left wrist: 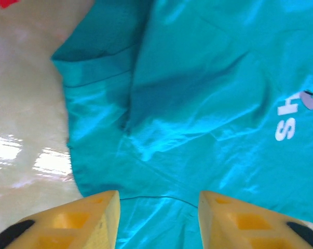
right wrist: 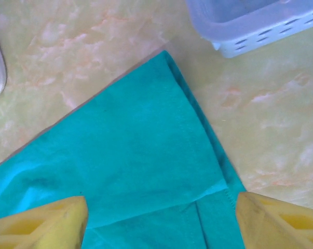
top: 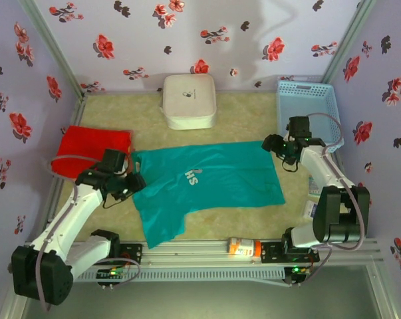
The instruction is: Fold and stack the t-shirts
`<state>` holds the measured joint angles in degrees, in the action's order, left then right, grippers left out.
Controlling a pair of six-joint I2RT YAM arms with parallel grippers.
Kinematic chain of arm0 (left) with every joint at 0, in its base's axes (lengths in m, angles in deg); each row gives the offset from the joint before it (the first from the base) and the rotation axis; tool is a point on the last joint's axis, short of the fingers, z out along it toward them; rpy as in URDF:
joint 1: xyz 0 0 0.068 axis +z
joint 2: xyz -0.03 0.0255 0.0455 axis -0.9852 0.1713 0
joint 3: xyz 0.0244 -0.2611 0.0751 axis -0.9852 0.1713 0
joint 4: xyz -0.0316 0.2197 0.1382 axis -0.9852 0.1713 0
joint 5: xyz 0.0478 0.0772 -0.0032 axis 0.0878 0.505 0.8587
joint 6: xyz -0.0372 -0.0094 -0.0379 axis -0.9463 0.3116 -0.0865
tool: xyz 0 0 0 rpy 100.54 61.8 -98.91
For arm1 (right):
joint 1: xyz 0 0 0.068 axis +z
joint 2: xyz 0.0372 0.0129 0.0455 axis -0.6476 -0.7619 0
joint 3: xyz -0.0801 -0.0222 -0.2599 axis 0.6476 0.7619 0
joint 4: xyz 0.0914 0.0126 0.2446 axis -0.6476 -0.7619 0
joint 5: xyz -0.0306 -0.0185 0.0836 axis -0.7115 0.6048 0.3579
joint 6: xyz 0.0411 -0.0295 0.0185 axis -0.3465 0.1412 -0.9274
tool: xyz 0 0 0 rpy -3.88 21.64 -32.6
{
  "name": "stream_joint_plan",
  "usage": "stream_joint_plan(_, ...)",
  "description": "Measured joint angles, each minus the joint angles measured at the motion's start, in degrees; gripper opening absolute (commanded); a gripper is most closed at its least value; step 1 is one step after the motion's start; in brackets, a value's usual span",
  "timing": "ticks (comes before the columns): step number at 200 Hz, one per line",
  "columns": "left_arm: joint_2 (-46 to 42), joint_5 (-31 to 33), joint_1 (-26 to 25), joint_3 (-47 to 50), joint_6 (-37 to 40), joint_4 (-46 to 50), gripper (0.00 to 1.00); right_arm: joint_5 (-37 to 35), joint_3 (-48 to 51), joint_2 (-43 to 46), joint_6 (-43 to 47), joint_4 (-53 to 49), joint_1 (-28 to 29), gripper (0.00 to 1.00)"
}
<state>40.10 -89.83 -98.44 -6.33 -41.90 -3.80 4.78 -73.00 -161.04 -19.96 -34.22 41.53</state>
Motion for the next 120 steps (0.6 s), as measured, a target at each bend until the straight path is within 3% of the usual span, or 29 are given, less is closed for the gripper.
stream_joint_plan(48, 4.81, 4.39, -16.15, -1.05, -0.02, -7.19, 0.31, 1.01, 5.18, 0.66, -1.77, 0.92, 2.01, 0.75)
stream_joint_plan(120, 25.9, 14.1, -26.05, -8.79, 6.34, -11.37, 0.33, 1.31, 6.14, 0.63, -2.8, 2.75, 2.23, 0.75)
